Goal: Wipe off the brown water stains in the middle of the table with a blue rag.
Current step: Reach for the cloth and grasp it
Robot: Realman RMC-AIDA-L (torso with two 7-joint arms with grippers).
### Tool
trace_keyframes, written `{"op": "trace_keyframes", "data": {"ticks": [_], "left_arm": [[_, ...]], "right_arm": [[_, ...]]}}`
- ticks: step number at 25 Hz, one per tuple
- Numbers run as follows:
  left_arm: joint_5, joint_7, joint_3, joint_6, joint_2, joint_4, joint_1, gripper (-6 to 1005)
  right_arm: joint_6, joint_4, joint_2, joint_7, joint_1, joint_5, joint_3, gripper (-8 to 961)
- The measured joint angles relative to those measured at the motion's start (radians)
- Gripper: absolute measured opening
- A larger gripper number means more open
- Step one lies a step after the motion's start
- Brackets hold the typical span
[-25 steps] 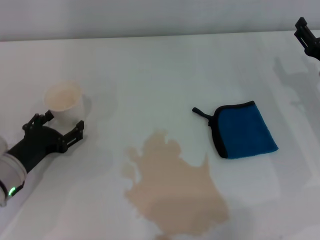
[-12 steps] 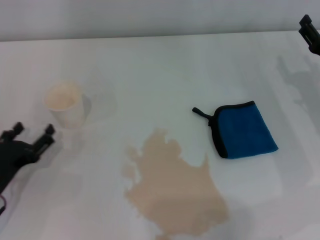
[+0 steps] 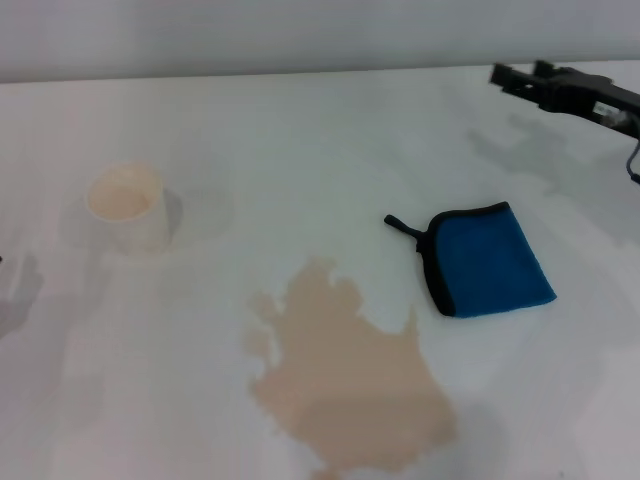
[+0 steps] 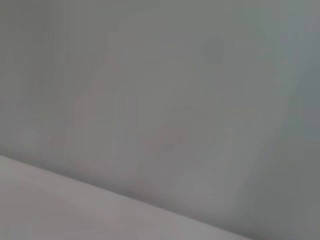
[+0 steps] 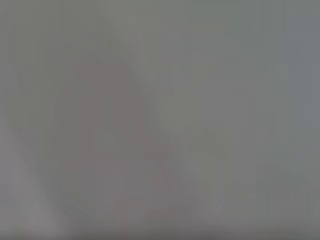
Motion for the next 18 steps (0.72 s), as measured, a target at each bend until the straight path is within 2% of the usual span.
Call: {"op": "trace_keyframes", "data": {"ticks": [4, 6, 8, 9, 12, 14, 18], "left_arm": [[-0.029, 0.0, 0.0, 0.001, 0.001, 0.003, -0.012, 892], [-0.031, 0.001, 0.0, 0.001, 0.002, 0.004, -0.022, 892], [-0.034, 0.001, 0.0, 0.001, 0.005, 0.005, -0.031, 892], [-0.04, 0.002, 0.0, 0.001, 0.006, 0.006, -0.035, 893], [-0.062, 0.005, 0.0, 0.005, 0.007, 0.008, -0.044, 893], [-0.071, 0.006, 0.0, 0.012, 0.007, 0.008, -0.049, 892], [-0.079, 0.006, 0.0, 0.04, 0.006, 0.015, -0.056, 892]], "right_arm": [[-0.041, -0.104, -0.059, 0.28, 0.048, -0.312, -0.002, 845], [-0.073, -0.121, -0.082, 0.378, 0.085, -0.436, 0.0, 845], [-0.135, -0.127, -0.105, 0.492, 0.143, -0.594, 0.0, 845], [-0.191, -0.137, -0.117, 0.584, 0.198, -0.73, 0.0, 845], [-0.254, -0.172, -0.116, 0.673, 0.247, -0.89, -0.002, 845], [-0.316, -0.227, -0.103, 0.751, 0.283, -1.035, -0.004, 845], [-0.437, -0.354, -0.047, 0.885, 0.339, -1.299, 0.001, 845]]}}
